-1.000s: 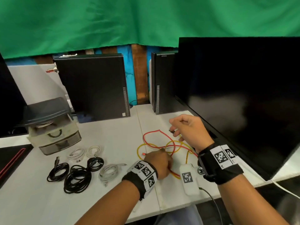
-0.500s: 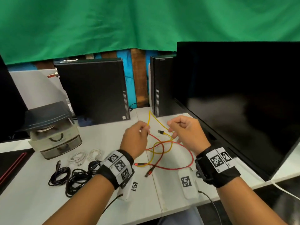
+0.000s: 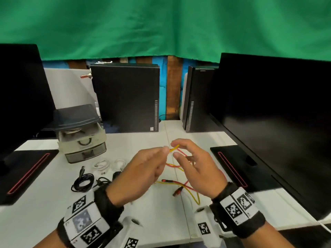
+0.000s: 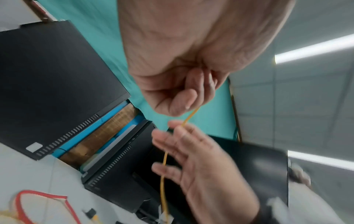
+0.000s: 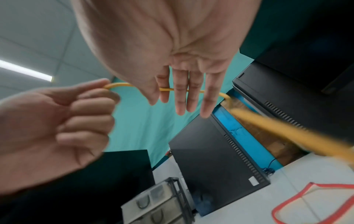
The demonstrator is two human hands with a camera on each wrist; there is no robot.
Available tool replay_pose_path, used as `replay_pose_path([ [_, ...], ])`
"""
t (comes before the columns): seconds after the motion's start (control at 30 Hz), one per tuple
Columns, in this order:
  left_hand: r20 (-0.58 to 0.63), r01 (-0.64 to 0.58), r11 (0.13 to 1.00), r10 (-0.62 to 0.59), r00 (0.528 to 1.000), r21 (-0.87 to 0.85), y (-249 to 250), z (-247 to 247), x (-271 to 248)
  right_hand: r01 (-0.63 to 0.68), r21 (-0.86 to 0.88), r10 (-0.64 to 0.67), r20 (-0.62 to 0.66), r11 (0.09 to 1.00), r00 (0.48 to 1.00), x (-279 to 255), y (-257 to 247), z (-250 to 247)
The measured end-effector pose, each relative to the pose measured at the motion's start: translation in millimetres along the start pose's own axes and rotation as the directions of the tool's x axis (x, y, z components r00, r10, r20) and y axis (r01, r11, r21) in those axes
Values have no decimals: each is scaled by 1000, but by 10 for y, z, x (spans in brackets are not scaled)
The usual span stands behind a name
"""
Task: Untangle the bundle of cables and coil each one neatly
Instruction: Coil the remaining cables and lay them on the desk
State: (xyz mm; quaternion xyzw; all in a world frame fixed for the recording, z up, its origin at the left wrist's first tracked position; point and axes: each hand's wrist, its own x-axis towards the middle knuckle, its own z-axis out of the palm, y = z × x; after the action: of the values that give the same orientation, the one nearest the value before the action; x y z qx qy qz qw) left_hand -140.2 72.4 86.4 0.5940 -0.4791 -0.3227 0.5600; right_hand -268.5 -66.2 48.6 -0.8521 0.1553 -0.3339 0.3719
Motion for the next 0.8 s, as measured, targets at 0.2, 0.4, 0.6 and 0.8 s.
replay_pose_path([
  [0.2,-92,-113,905,82,992,-410,343,-397,-208,-141,-233,79,-257,962,963,61,370,-192],
  [0.4,-206,-249,873,176,963,-418,527,-858,-259,-406,-349,307,-305,844,902,99,352,-630],
  [0.6,-96,-99,988,88,992,-122,66,-389,-47,-11,-27,15,149,1000,989,-36,-411,-276],
  [0.8,159,6,992,15,987,-126,-81,-209,-58,-40,299,-3,142,953,990,-65,-424,-102],
])
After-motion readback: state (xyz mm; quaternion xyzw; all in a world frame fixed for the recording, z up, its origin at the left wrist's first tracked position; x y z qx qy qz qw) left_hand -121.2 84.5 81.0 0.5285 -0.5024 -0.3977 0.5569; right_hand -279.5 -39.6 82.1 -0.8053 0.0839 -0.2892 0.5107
